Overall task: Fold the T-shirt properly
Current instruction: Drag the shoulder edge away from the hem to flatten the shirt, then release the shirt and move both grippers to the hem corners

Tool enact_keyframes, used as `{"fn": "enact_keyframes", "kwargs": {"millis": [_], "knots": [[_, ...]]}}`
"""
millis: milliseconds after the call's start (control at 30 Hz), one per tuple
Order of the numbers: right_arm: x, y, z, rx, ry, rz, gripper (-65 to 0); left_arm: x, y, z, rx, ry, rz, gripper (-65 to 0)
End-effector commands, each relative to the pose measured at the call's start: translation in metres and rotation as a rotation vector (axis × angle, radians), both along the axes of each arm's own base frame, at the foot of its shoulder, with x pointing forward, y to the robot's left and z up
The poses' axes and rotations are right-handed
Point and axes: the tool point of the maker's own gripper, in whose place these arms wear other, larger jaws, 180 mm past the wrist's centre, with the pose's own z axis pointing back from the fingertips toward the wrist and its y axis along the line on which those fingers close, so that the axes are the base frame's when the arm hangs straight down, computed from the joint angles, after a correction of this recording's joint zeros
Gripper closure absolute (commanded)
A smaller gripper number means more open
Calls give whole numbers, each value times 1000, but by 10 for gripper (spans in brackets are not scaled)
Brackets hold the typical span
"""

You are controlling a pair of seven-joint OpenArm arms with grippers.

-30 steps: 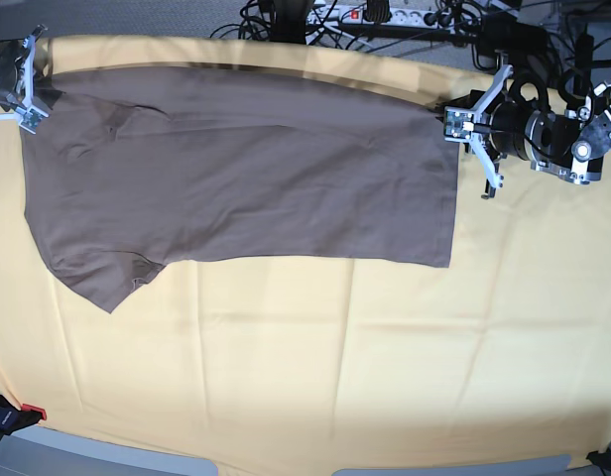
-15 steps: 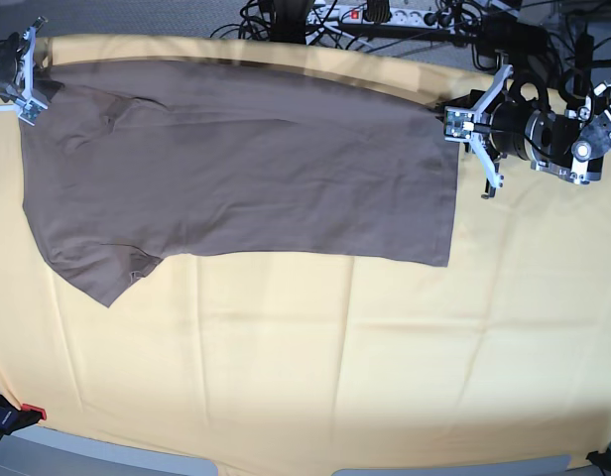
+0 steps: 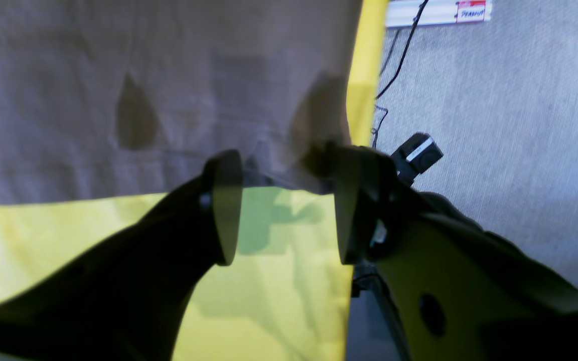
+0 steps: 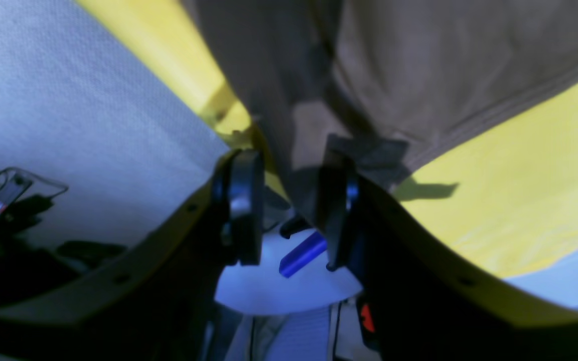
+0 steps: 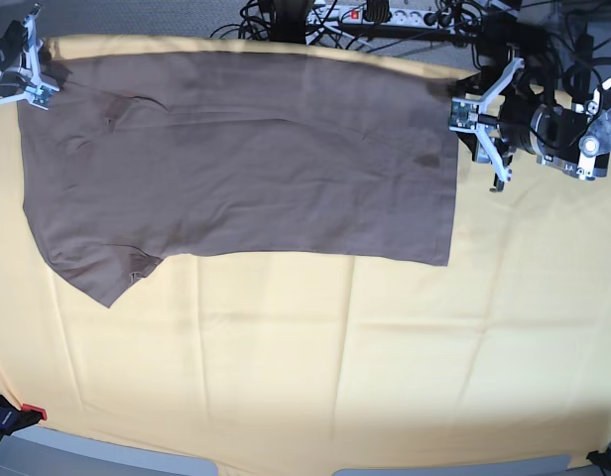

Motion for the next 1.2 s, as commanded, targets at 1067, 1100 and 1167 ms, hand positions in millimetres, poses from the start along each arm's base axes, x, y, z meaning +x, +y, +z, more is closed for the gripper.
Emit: {"fn": "enact_keyframes", "kwargs": {"millis": [1067,1100,1167], "knots": [[90,-6,112,14,-440,-108,-321,214,45,47,-442,-54,790,-312],[91,-5,112,19,-445,-110,-322,219,49,46,-478,-24,833,-312],[92,-4,113,26,-453,-109,-322,225,54,38,-535,37,903,-313]]}}
